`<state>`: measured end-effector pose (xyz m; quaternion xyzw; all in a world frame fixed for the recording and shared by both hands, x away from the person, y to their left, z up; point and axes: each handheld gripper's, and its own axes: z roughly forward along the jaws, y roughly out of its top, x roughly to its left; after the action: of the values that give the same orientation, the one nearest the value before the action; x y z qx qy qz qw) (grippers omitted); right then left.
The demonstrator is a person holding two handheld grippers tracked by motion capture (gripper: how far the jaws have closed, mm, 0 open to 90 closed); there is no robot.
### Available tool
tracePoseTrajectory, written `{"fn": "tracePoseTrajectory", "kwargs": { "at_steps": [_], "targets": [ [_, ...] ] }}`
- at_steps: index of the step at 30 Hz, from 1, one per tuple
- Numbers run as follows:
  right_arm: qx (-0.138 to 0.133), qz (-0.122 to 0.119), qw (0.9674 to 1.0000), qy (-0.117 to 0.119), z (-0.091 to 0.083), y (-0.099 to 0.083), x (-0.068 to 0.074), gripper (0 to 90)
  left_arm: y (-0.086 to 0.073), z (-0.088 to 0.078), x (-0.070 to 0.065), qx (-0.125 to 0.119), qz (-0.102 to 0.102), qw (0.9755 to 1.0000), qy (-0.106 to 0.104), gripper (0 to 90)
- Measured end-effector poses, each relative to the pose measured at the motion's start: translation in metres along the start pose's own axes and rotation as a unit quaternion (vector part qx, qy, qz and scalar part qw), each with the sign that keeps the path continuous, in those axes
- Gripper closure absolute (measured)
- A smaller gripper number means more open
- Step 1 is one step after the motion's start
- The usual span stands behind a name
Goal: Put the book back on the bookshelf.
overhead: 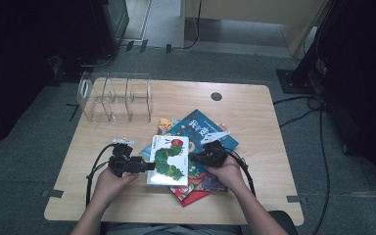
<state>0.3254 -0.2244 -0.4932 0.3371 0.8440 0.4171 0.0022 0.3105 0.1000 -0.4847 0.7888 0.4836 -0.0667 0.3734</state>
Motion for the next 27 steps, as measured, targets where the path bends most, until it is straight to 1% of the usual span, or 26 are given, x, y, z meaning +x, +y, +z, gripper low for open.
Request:
{"fn": "tracePoseTrajectory", "kwargs": {
  "at_steps": [3, 4, 5, 6, 7, 8, 10, 11, 12, 13, 14, 15, 16, 17, 18, 19, 20, 21, 22, 23, 24, 25, 27],
  "targets": [
    [0.003, -0.003, 0.9999, 0.011, 0.003, 0.0, 0.006, 90.0, 0.001, 0.0, 0.0, 0.003, 0.001, 1.0, 0.002, 22.2],
    [0.003, -0.003, 0.9999, 0.011, 0.003, 0.0, 0.006, 90.0, 0.001, 0.0, 0.0, 0.003, 0.001, 1.0, 0.002, 22.3],
    [0.003, -0.012, 0.9998, 0.018, 0.006, 0.0, 0.011, 90.0, 0.001, 0.0, 0.0, 0.005, 0.003, 1.0, 0.003, 22.4],
    [0.003, -0.012, 0.9998, 0.018, 0.006, 0.0, 0.011, 90.0, 0.001, 0.0, 0.0, 0.006, 0.005, 1.0, 0.004, 22.4],
    [0.003, -0.016, 0.9996, 0.022, 0.009, 0.0, 0.016, 90.0, 0.001, 0.0, 0.0, 0.012, 0.008, 0.9999, 0.004, 22.8],
    [0.003, -0.016, 0.9996, 0.022, 0.009, 0.0, 0.016, 90.0, 0.001, 0.0, 0.0, 0.012, 0.008, 0.9999, 0.004, 23.0],
    [0.003, -0.027, 0.9991, 0.034, 0.014, 0.002, 0.021, 89.9, 0.001, 0.0, 0.0, 0.021, 0.01, 0.9997, 0.01, 24.4],
    [0.006, -0.036, 0.9986, 0.039, 0.019, 0.004, 0.028, 90.0, 0.002, 0.003, 0.004, 0.044, -0.004, 0.999, -0.002, 24.5],
    [0.006, -0.036, 0.9986, 0.039, 0.019, 0.004, 0.028, 90.0, 0.002, 0.003, 0.004, 0.044, -0.004, 0.999, -0.002, 22.9],
    [0.008, -0.05, 0.9984, 0.028, 0.021, 0.007, 0.033, 90.0, 0.003, 0.007, 0.009, 0.054, -0.027, 0.9978, -0.025, 22.9],
    [0.008, -0.05, 0.9984, 0.028, 0.021, 0.007, 0.033, 90.0, 0.003, 0.007, 0.009, 0.054, -0.027, 0.9978, -0.025, 23.6],
    [0.007, -0.048, 0.9985, 0.024, 0.021, 0.007, 0.034, 90.0, 0.005, 0.006, 0.009, 0.059, -0.027, 0.9976, -0.024, 25.6],
    [0.007, -0.048, 0.9985, 0.024, 0.021, 0.007, 0.034, 90.0, 0.007, 0.005, 0.009, 0.061, -0.028, 0.9975, -0.022, 25.6],
    [0.007, -0.044, 0.9987, 0.026, 0.021, 0.007, 0.034, 90.0, 0.011, -0.003, 0.008, 0.056, -0.025, 0.998, -0.019, 30.9],
    [0.006, -0.046, 0.9986, 0.027, 0.022, 0.007, 0.034, 90.0, 0.013, -0.008, 0.008, 0.053, -0.02, 0.9982, -0.02, 34.3],
    [0.005, -0.045, 0.9985, 0.03, 0.022, 0.007, 0.035, 90.0, 0.014, -0.013, 0.007, 0.043, -0.014, 0.9987, -0.022, 38.2],
    [0.001, -0.046, 0.9985, 0.03, 0.022, 0.007, 0.035, 90.0, 0.017, -0.019, 0.007, 0.037, -0.012, 0.9988, -0.029, 42.2],
    [-0.001, -0.047, 0.9984, 0.029, 0.022, 0.008, 0.036, 90.0, 0.019, -0.023, 0.008, 0.037, -0.012, 0.9986, -0.037, 46.6],
    [-0.004, -0.047, 0.9985, 0.029, 0.022, 0.009, 0.036, 90.0, 0.023, -0.027, 0.007, 0.04, -0.01, 0.9982, -0.043, 49.8],
    [-0.004, -0.047, 0.9985, 0.029, 0.022, 0.009, 0.036, 90.0, 0.023, -0.027, 0.007, 0.04, -0.01, 0.9982, -0.043, 52.3],
    [-0.006, -0.047, 0.9984, 0.029, 0.022, 0.009, 0.037, 89.9, 0.027, -0.031, 0.005, 0.044, -0.004, 0.9981, -0.044, 52.3],
    [-0.008, -0.05, 0.9983, 0.029, 0.024, 0.011, 0.038, 90.0, 0.034, -0.036, 0.001, 0.057, 0.006, 0.9976, -0.04, 55.3],
    [-0.008, -0.055, 0.998, 0.029, 0.025, 0.012, 0.04, 90.0, 0.043, -0.039, -0.007, 0.069, 0.017, 0.9968, -0.038, 57.6]
  ]
}}
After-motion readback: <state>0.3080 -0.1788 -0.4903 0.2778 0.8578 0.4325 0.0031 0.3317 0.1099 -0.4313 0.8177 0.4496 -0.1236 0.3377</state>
